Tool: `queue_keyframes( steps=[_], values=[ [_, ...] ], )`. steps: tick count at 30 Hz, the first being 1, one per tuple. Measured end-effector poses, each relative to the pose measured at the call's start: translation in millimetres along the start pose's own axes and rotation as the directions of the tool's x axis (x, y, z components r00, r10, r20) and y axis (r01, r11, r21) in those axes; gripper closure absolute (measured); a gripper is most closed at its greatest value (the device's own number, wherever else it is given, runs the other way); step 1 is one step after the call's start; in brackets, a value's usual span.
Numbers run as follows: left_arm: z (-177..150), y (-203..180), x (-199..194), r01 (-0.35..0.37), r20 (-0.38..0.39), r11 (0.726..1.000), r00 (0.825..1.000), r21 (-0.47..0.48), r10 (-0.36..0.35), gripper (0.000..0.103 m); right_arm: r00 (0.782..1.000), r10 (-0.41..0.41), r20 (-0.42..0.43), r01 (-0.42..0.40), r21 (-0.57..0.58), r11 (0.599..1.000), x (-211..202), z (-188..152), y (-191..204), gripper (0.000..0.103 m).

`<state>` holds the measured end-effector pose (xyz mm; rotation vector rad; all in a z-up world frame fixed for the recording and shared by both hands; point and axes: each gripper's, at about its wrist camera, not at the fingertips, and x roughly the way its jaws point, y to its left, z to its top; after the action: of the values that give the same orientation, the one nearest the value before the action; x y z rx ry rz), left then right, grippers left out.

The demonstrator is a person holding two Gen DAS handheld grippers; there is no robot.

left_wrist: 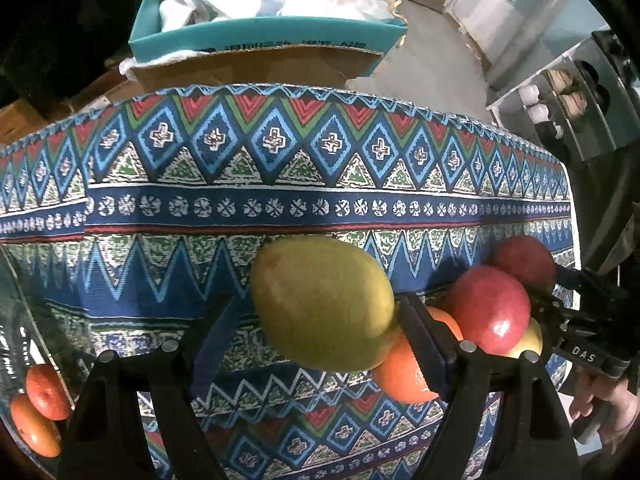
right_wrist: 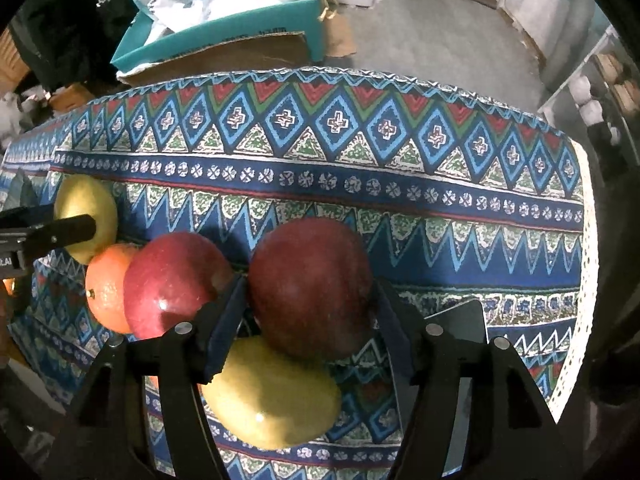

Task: Organize fruits
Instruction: 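Grasp a red apple with the right tool while the left tool grasps the yellow-green mango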

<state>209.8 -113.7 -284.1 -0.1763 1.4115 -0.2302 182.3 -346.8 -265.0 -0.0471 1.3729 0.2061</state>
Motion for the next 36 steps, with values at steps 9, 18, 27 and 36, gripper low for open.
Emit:
queue_keyframes(
  steps=[9, 18, 27, 36],
  values=[
    [0.8, 0.4, 10.0, 0.062, -0.013, 0.998, 0.998, -0.005, -0.062, 0.029, 0.998, -0.060, -0.019, 0.060, 0.010, 0.998, 17.9, 8.2, 3.6, 0.039],
    [-4.7, -1.6, 3.2, 0.022, 0.030, 0.999, 0.999, 0.047, -0.023, 0.030, 0.996, -0.088, 0.032, 0.087, 0.022, 0.996, 18.6, -1.8, 3.0, 0.041],
    [-12.1, -5.2, -4.2, -0.041, 0.073, 0.993, 0.997, 0.112, 0.033, 0.035, 0.988, -0.082, 0.132, 0.072, 0.084, 0.994, -8.3, -14.7, -4.3, 0.041],
    [-21.0, -1.8, -17.0, -0.048, 0.106, 0.991, 0.994, 0.125, 0.034, 0.036, 0.978, -0.069, 0.196, 0.046, 0.120, 0.992, -34.2, -18.5, -7.2, 0.041]
  ],
)
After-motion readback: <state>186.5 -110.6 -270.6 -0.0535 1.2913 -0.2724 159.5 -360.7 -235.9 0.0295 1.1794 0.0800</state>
